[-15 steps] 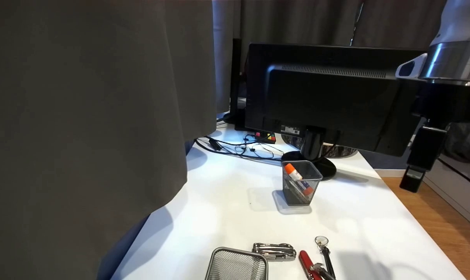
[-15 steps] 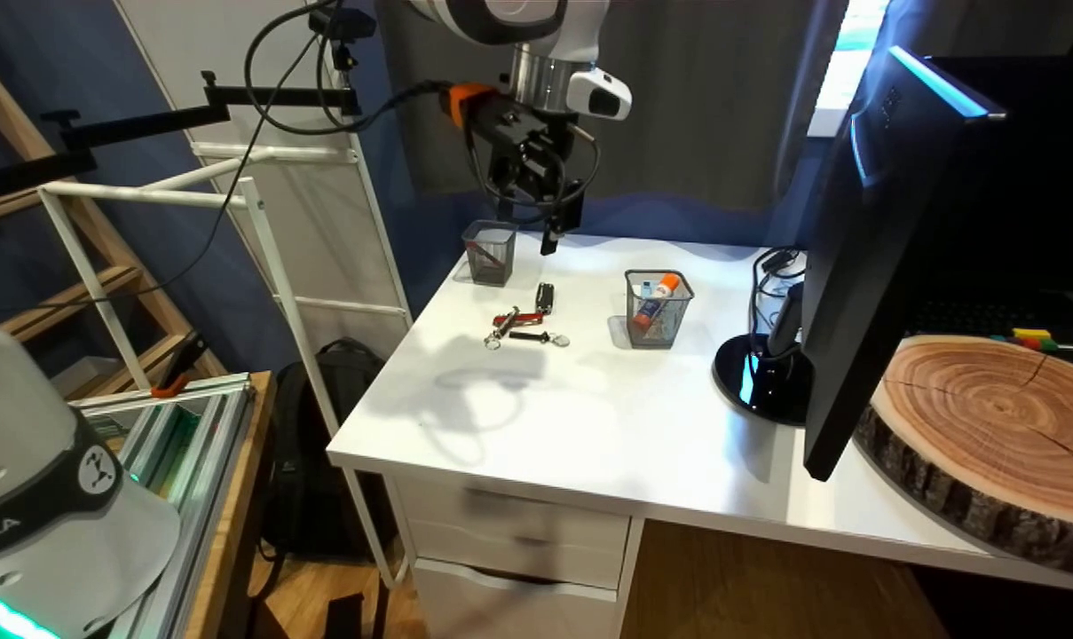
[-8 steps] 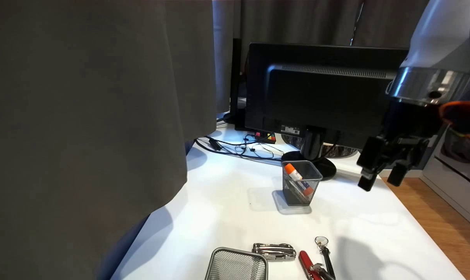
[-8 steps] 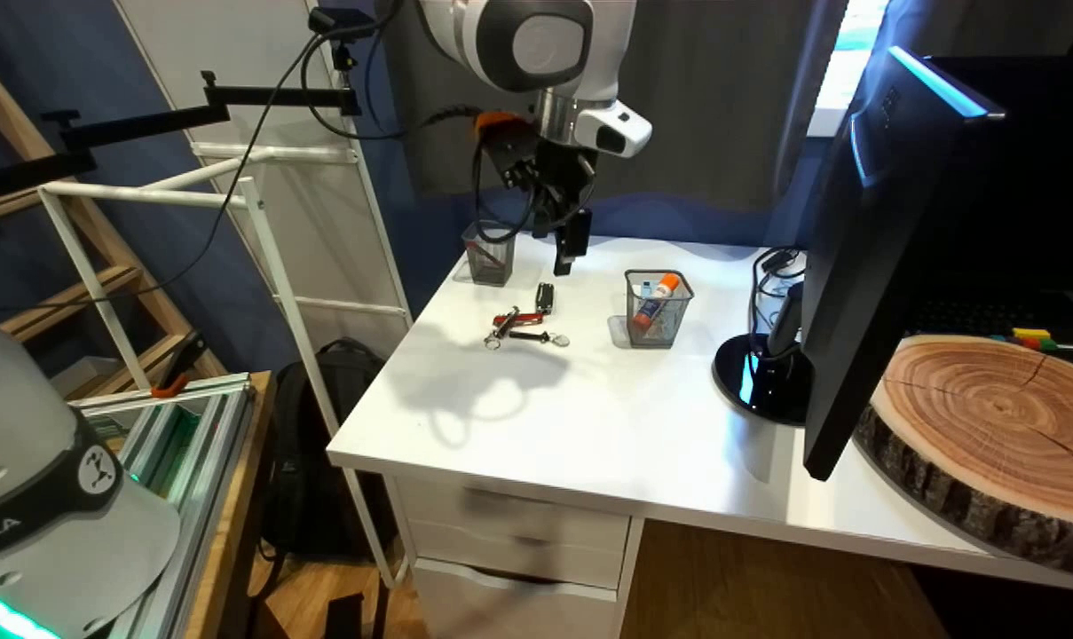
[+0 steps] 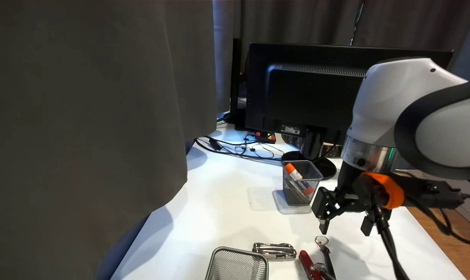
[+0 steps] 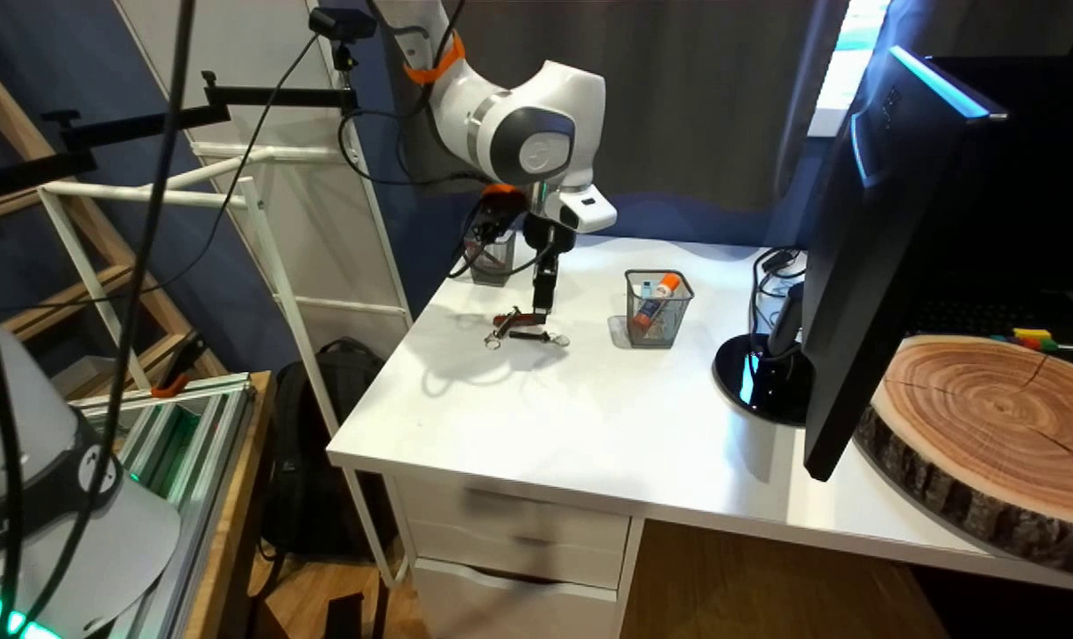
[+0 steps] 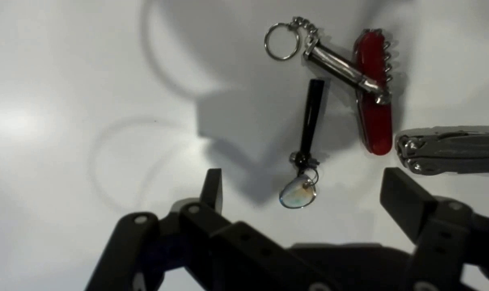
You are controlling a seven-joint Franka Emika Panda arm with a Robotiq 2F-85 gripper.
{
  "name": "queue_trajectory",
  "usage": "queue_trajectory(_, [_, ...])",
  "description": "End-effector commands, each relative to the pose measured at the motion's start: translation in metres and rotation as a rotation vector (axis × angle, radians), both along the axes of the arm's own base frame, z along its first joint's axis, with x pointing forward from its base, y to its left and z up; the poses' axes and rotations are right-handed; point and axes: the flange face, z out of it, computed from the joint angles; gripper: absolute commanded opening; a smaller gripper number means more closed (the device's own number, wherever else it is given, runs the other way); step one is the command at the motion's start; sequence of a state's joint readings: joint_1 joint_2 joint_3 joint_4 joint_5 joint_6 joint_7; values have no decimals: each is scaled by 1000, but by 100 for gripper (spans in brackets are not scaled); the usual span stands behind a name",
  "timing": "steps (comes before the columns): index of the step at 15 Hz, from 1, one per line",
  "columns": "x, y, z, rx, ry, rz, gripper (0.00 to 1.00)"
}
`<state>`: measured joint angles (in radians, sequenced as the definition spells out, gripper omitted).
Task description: Put the black object in the basket on the left.
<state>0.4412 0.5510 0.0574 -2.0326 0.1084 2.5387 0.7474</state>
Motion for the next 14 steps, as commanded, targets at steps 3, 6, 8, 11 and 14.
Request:
queue_trajectory(3, [9,1,-10,-8,-22,-56,100])
queue_trajectory(6, [13,4,-27,21,-56,-118,100])
queue_trajectory(8, [11,6,-36,37,-70,-145,100])
queue_trajectory(11, [6,13,-44,55,-95,-160,99])
queue_trajectory(14, [3,14,-49,64,-111,-183,69])
